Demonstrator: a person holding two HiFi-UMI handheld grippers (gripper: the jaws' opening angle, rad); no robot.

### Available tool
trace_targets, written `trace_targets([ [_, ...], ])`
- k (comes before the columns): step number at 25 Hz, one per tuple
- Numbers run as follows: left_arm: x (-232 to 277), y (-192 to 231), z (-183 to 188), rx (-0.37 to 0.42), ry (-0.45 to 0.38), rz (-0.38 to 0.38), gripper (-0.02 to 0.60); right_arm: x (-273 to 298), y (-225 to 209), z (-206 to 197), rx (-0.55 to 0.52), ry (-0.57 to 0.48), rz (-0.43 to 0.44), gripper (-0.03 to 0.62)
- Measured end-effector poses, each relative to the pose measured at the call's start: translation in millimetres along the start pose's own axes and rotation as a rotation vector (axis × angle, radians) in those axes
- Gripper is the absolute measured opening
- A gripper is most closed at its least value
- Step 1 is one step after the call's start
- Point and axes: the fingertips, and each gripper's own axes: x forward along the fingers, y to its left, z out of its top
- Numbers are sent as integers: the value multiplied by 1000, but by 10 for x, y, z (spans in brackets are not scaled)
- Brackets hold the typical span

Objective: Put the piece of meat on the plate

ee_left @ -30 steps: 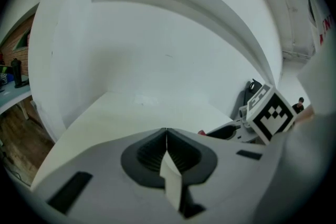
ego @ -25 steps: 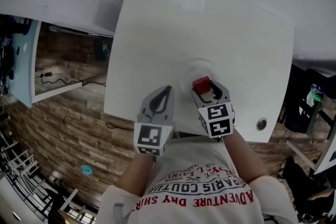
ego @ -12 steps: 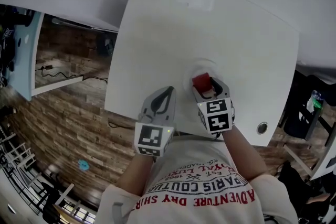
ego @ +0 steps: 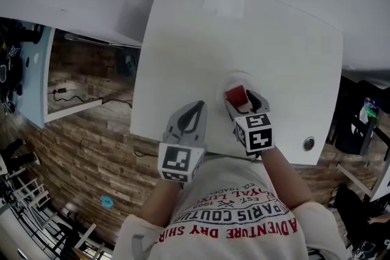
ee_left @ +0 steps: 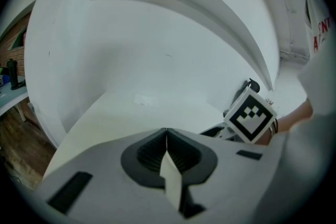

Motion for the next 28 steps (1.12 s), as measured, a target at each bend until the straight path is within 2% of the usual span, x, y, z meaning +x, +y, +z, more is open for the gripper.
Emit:
trace_targets([
  [5,-104,-5,279,46,-43,-48,8,-368,26,353,99,-159,-70,265],
  [9,-260,-26,657,110,-119,-99,8,-737,104,649,126,-295,-139,84],
  [11,-343,-39,808,134,-149,-122,8,-931,148,767,104,-359,-189,37],
  [13,-423,-46,936,152,-180,-140,8,-1114,218,879,79,-417,-224,17],
  [21,-634,-142,1458,218,-324,-201,8,-1772,404,1254,0,-631,-287,12],
  [24,-670,-185,1630,240,-374,-221,8,-1940,419,1349,-12,-685,-297,12],
  [28,-746,-243,1714,245,-398,-240,8,-2062,490,1367,-5,-720,-280,12],
])
